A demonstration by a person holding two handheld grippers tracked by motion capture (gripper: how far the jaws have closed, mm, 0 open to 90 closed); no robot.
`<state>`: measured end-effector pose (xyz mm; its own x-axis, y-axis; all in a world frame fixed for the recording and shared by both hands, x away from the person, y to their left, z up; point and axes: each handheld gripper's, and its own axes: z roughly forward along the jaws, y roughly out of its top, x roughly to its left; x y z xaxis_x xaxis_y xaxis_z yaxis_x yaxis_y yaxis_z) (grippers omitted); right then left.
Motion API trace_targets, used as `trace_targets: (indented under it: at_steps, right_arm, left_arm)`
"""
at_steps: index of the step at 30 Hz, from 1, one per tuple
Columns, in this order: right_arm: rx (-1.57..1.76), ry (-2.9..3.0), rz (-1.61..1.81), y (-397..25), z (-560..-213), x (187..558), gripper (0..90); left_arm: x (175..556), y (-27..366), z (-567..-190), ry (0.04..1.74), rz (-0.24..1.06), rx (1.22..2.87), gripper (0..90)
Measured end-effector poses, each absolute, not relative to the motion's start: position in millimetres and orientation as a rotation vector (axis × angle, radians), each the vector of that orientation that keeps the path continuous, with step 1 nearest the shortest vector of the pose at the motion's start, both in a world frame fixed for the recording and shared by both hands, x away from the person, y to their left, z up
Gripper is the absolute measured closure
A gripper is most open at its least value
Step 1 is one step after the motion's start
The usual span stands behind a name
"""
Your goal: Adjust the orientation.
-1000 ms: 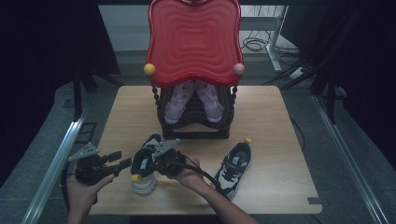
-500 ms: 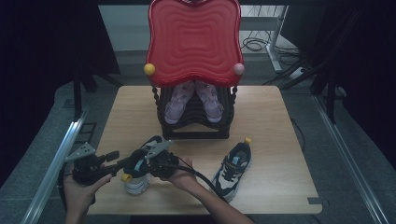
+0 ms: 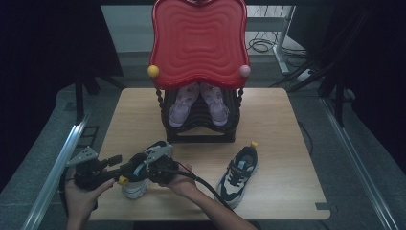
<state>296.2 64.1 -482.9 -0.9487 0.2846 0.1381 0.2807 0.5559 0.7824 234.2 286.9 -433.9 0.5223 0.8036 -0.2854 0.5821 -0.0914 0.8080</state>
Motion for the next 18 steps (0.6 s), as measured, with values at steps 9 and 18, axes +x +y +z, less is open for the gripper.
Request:
trace_targets:
  at_steps: [9, 18]
  right_arm:
    - [0.507, 2.759, 1.411, 69.2, -484.5, 295.4, 90.0]
    - [0.509, 2.713, 1.429, 52.0, -470.1, 295.0, 90.0]
  left_arm:
    - [234.3, 286.9, -434.4, 1.161, 0.282, 1.783, 40.8]
    - [235.9, 284.9, -436.3, 1.155, 0.279, 1.796, 40.8]
